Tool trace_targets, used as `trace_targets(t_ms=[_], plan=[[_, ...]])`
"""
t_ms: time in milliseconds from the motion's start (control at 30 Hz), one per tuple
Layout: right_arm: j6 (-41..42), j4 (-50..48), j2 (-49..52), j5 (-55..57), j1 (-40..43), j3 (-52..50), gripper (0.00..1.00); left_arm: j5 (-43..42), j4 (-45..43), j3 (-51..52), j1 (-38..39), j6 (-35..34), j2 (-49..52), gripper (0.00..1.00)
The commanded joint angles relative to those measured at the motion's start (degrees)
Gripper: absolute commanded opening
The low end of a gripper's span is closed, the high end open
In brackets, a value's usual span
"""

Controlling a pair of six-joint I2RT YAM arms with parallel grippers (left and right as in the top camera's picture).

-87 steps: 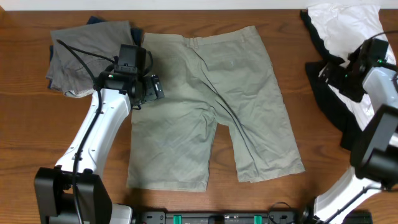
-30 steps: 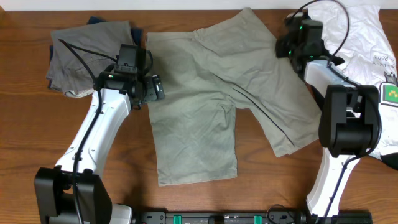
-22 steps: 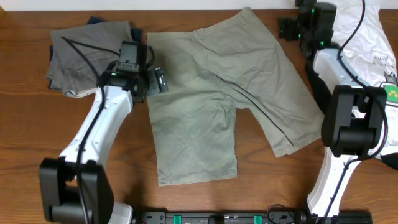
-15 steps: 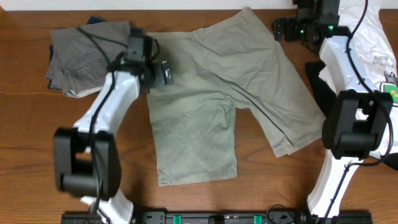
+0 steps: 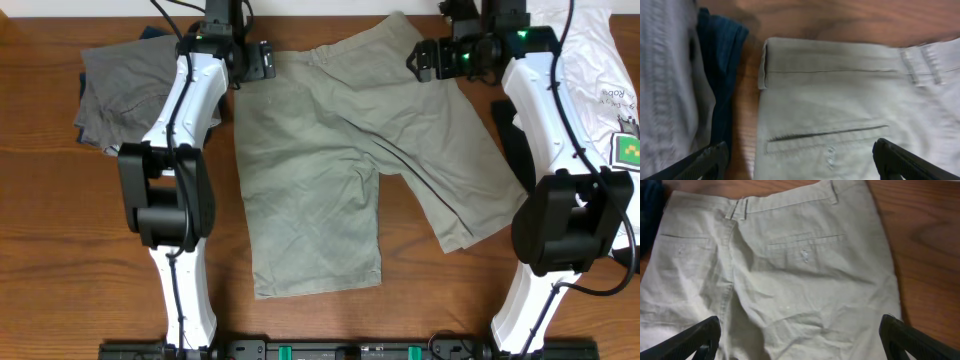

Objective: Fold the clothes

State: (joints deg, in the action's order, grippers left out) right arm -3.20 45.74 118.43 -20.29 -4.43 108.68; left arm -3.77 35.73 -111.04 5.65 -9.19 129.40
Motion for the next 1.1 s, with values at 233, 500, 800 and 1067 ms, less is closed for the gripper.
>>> trace_targets(t_ms=[233, 500, 800, 1067], plan=[[-0.1, -0.5, -1.1, -1.1, -2.4, 0.8, 0.98, -1.6, -2.7, -1.6, -0.2, 4.3, 4.0, 0.91], [-0.1, -0.7, -1.0, -1.2, -3.0, 0.8, 0.98, -1.6, -5.6, -1.6, -0.2, 4.9, 6.2, 0.86], [-0.1, -0.7, -1.0, -1.2, -3.4, 0.8, 0.99, 0.0, -8.0, -1.6, -0.2, 4.9, 8.2, 0.85], [-0.1, -0.7, -1.0, -1.2, -3.6, 0.8, 0.99, 0.0, -8.4, -1.6, -0.2, 4.6, 10.6, 0.81]])
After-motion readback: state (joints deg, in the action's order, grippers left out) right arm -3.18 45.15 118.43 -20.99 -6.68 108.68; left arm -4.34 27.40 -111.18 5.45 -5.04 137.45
